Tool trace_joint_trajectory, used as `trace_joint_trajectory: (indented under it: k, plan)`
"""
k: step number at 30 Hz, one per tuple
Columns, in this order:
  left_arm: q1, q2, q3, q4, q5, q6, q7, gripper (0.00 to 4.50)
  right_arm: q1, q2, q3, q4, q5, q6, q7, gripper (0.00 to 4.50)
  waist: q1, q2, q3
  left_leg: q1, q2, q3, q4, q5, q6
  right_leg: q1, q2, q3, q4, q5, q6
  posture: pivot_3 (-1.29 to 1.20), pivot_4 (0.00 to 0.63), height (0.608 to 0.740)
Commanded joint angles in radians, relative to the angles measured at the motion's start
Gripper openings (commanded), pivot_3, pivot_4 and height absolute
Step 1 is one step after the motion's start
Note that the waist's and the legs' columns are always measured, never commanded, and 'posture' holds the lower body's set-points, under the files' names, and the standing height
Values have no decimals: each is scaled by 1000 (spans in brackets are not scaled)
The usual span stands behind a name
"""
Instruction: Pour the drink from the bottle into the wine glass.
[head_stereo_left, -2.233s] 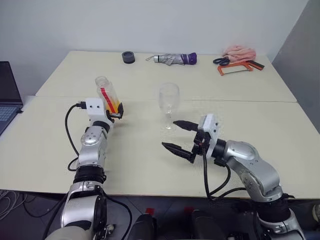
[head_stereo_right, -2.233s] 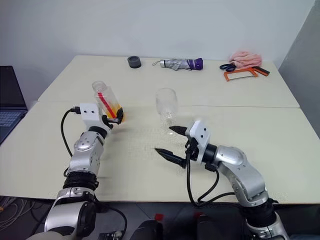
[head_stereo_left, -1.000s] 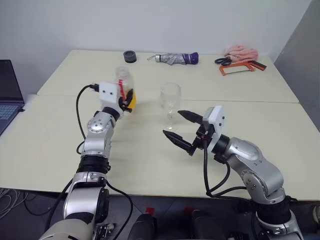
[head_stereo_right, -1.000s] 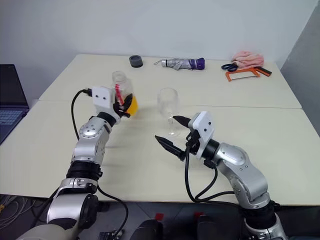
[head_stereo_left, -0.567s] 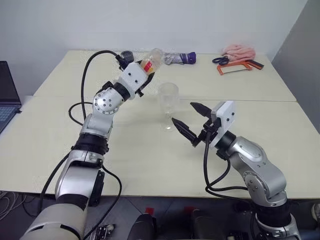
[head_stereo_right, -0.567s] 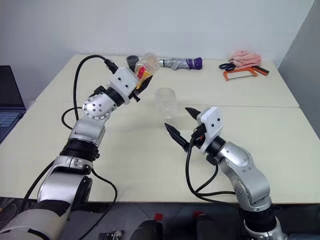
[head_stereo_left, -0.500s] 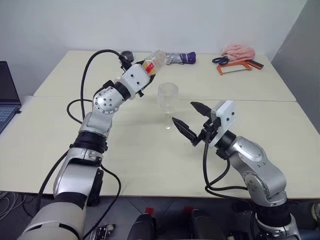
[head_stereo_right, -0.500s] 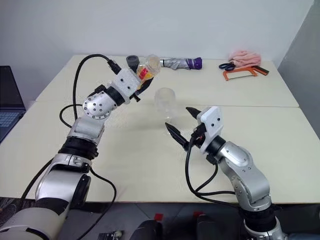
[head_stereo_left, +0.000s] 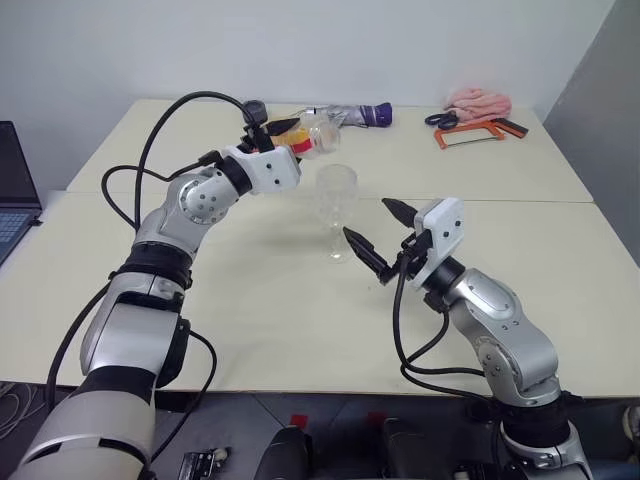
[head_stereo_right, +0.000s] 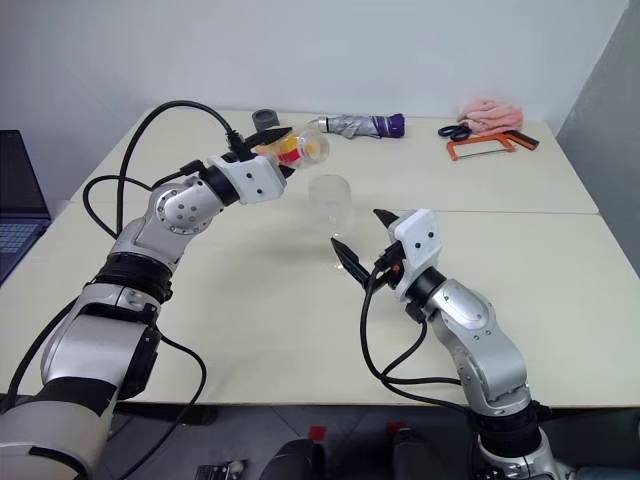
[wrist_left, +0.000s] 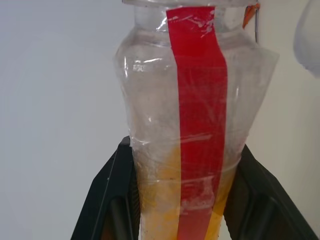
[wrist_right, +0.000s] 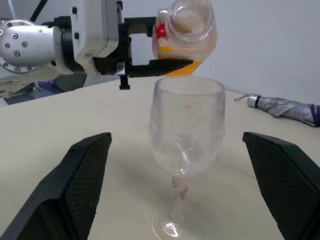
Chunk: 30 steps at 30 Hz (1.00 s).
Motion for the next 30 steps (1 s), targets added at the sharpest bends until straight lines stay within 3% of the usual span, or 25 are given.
trace_joint_trajectory:
  k: [1,11,30]
  plan:
    - [-61,31,-12,13,44,-53,66,1688,-10,-7,-15,-12,-7,-42,8,4500,0,0,0,0,0,0,0,0,0,0,0,0,0,0,0,0,150,740]
    - [-122,73,-82,70,185,-102,208,1688,-12,-5,-1,-2,-22,-58,14,4500,0,0,0,-10,-1,1,3,1,-2,-12,-1,0,6,0,0,0,150,740]
    - [-190,96,-139,106,280,-116,334,1688,3,2,7,-7,-45,-60,14,4500,0,0,0,-11,-1,1,3,1,-2,-13,-1,0,8,0,0,0,150,740]
